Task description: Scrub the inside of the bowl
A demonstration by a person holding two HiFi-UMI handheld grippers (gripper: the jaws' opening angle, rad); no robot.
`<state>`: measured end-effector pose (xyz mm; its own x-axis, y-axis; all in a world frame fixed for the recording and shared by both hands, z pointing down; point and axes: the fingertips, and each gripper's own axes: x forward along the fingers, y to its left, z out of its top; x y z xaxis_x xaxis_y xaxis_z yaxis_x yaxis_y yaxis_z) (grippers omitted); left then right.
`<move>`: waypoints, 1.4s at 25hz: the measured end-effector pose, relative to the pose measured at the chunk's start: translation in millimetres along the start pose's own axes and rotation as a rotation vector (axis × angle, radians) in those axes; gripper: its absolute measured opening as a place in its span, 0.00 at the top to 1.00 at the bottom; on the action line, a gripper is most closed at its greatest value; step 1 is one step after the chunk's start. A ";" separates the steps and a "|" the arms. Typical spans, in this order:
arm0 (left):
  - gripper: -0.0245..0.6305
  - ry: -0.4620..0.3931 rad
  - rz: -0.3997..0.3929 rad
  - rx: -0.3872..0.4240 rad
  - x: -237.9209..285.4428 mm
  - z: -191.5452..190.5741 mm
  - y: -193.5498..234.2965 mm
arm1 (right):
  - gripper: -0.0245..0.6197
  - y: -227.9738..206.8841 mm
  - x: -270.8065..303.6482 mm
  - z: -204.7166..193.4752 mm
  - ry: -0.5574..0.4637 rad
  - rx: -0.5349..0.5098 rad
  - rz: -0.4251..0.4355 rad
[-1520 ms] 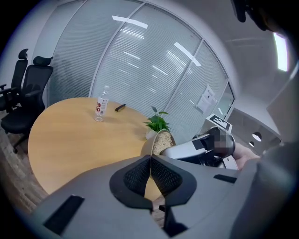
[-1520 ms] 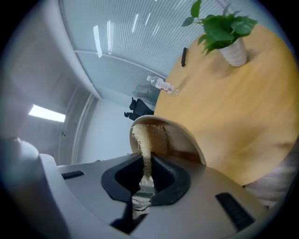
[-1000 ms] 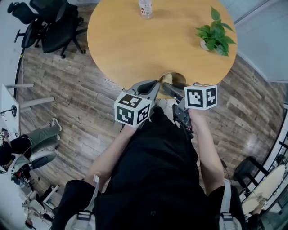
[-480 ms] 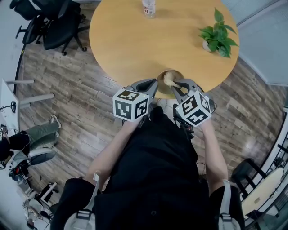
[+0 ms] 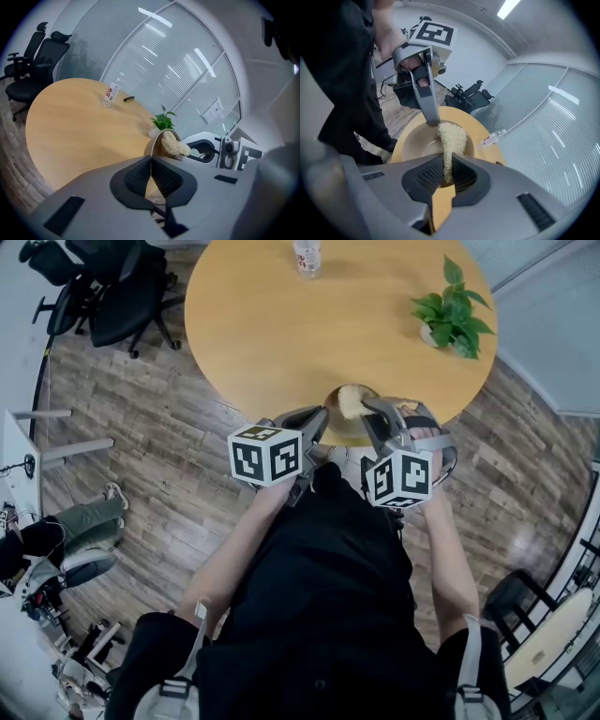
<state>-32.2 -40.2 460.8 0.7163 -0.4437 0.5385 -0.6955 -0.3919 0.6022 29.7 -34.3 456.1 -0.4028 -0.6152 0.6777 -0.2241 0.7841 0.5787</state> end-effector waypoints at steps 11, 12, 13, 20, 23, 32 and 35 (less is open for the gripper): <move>0.94 -0.030 0.063 -0.052 -4.9 2.5 22.2 | 0.90 -14.6 -13.4 22.8 -0.159 0.257 0.035; 0.94 -0.032 0.068 -0.055 -5.7 2.7 24.5 | 0.90 -17.4 -16.1 26.7 -0.185 0.288 0.039; 0.94 -0.034 0.072 -0.059 -6.2 2.8 26.9 | 0.90 -20.6 -18.8 30.3 -0.211 0.316 0.039; 0.94 -0.041 0.114 -0.096 -11.1 2.2 48.0 | 0.90 -56.6 -40.8 34.5 -0.320 0.504 -0.026; 0.94 -0.035 0.105 -0.147 -9.2 -3.5 53.6 | 0.90 -70.7 -50.9 26.3 -0.384 0.656 -0.038; 0.94 -0.001 0.075 -0.417 0.9 -39.8 81.4 | 0.90 -58.2 -66.9 -18.3 -0.413 1.009 0.038; 0.94 0.018 0.082 -0.447 4.6 -50.3 87.7 | 0.90 -44.6 -73.0 -24.2 -0.448 1.109 0.085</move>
<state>-87.0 -36.0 545.8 0.6636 -0.4433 0.6025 -0.6601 0.0318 0.7505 90.6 -26.3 391.8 -0.6772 -0.6476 0.3493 -0.7358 0.5991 -0.3159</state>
